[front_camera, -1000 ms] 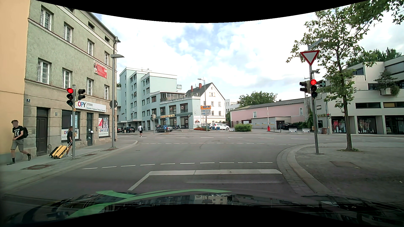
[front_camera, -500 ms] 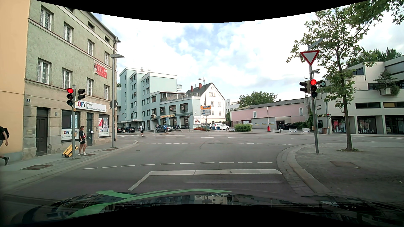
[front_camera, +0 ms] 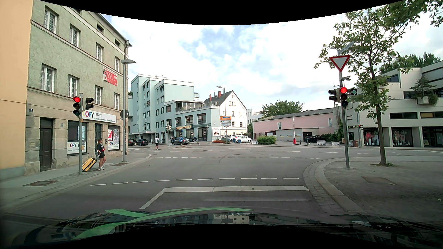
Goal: Follow the waypoints while adhering to traffic rules and regulations
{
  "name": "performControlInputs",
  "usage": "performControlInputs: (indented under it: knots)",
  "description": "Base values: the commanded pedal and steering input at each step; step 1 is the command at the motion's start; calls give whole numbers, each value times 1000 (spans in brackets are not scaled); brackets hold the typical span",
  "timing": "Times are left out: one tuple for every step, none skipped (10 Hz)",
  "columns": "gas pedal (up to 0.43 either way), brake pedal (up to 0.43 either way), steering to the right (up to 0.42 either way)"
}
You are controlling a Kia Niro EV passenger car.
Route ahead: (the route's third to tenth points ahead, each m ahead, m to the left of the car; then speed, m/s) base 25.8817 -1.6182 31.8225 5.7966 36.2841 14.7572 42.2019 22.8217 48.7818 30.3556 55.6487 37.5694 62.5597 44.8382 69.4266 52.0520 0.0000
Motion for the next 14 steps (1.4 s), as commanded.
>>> performControlInputs:
  knots:
    - [0, 463, 5]
    - [0, 470, 4]
    - [0, 488, 4]
    - [0, 494, 5]
    - [0, 494, 5]
    - [0, 494, 5]
    - [0, 476, 5]
    - [0, 470, 5]
    - [0, 470, 5]
    - [0, 470, 5]
    - [0, 463, 5]
    - [0, 463, 5]
    - [0, 463, 5]
    - [0, 463, 5]
